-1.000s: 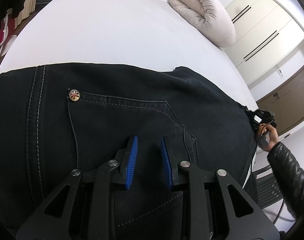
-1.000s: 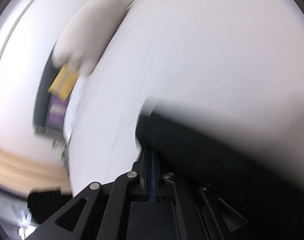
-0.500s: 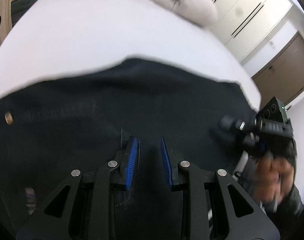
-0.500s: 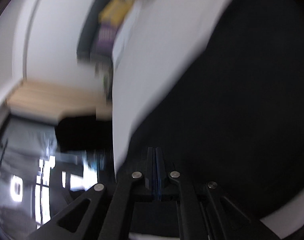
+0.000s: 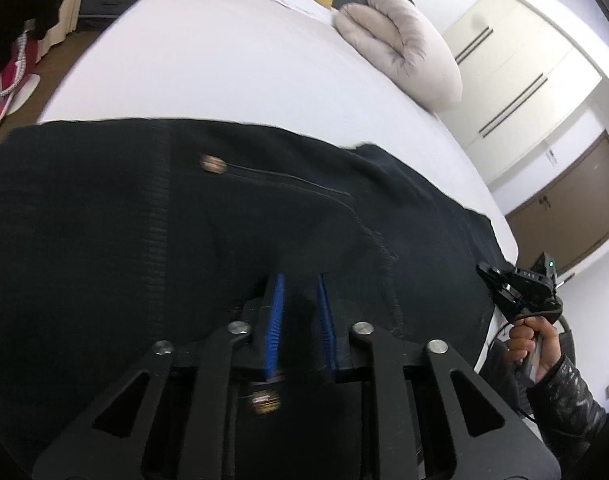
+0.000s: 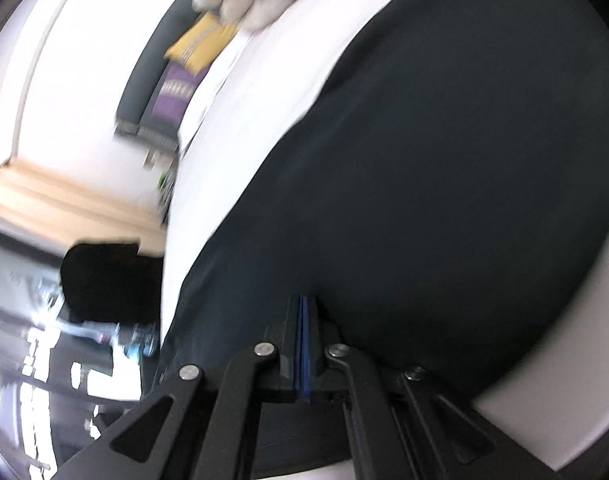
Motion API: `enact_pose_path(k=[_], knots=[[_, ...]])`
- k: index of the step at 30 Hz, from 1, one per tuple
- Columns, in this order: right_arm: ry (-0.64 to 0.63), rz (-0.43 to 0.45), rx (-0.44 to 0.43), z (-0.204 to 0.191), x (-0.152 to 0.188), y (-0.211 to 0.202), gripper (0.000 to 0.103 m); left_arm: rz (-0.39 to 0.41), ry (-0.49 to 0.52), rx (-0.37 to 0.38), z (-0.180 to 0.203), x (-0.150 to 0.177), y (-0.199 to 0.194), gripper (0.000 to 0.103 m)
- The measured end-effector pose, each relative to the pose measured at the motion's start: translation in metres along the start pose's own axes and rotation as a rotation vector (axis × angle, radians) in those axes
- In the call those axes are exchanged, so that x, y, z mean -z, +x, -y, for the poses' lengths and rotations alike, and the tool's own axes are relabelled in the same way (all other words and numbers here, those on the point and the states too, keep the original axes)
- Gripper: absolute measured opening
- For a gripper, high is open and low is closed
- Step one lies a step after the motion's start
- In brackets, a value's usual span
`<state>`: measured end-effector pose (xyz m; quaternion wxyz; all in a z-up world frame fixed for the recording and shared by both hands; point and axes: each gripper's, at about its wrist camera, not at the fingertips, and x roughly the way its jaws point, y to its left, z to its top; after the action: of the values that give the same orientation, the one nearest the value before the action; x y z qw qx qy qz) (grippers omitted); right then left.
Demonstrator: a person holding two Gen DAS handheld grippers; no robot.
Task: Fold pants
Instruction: 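Lower the leg hems with the right gripper while the left gripper keeps the waistband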
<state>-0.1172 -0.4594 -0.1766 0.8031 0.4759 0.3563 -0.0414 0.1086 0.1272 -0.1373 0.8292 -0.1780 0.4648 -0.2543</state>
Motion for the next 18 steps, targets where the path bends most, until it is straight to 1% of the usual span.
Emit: enact_pose_path(k=[2, 3, 4, 5, 7, 8, 9, 10, 12, 13, 14, 15, 16, 17, 18], knots=[[0.062, 0.080, 0.039, 0.026, -0.017, -0.027, 0.000, 0.018, 0.000, -0.005, -0.010, 0.002, -0.007, 0.015], [0.081, 0.102, 0.047, 0.026, -0.012, -0.030, 0.000, 0.022, -0.001, 0.008, -0.014, 0.003, -0.011, 0.015], [0.106, 0.135, 0.065, 0.035, -0.017, -0.042, 0.000, 0.026, 0.001, 0.013, -0.013, 0.003, -0.012, 0.015], [0.136, 0.174, 0.095, 0.046, -0.024, -0.059, 0.000, 0.031, 0.011, -0.003, -0.012, 0.005, -0.016, 0.015], [0.181, 0.233, 0.140, 0.055, -0.034, -0.088, 0.000, 0.049, 0.027, -0.058, -0.012, 0.007, -0.029, 0.015], [0.196, 0.264, 0.130, 0.060, -0.040, -0.106, 0.002, 0.068, 0.027, -0.081, -0.011, 0.006, -0.040, 0.015], [0.197, 0.292, 0.113, 0.057, -0.041, -0.122, 0.003, 0.087, 0.026, -0.086, -0.010, 0.005, -0.048, 0.015], [0.185, 0.300, 0.095, 0.047, -0.038, -0.126, 0.003, 0.111, 0.029, -0.091, -0.006, 0.003, -0.056, 0.015], [0.140, 0.278, 0.023, 0.028, -0.033, -0.130, 0.003, 0.128, 0.044, -0.088, 0.006, -0.003, -0.060, 0.015], [0.117, 0.246, -0.029, 0.012, -0.023, -0.121, 0.003, 0.129, 0.053, -0.073, 0.014, -0.006, -0.059, 0.015], [0.087, 0.191, -0.106, -0.006, -0.011, -0.105, 0.005, 0.122, 0.068, -0.042, 0.027, -0.011, -0.052, 0.015], [0.074, 0.157, -0.137, -0.027, -0.004, -0.088, 0.007, 0.106, 0.081, -0.016, 0.038, -0.015, -0.042, 0.015], [0.057, 0.103, -0.170, -0.042, 0.009, -0.068, 0.016, 0.086, 0.088, 0.000, 0.047, -0.019, -0.032, 0.015], [0.027, 0.027, -0.205, -0.059, 0.025, -0.043, 0.027, 0.059, 0.091, 0.016, 0.059, -0.022, -0.015, 0.015], [0.007, -0.009, -0.217, -0.068, 0.034, -0.029, 0.029, 0.027, 0.094, 0.044, 0.071, -0.024, 0.002, 0.015]])
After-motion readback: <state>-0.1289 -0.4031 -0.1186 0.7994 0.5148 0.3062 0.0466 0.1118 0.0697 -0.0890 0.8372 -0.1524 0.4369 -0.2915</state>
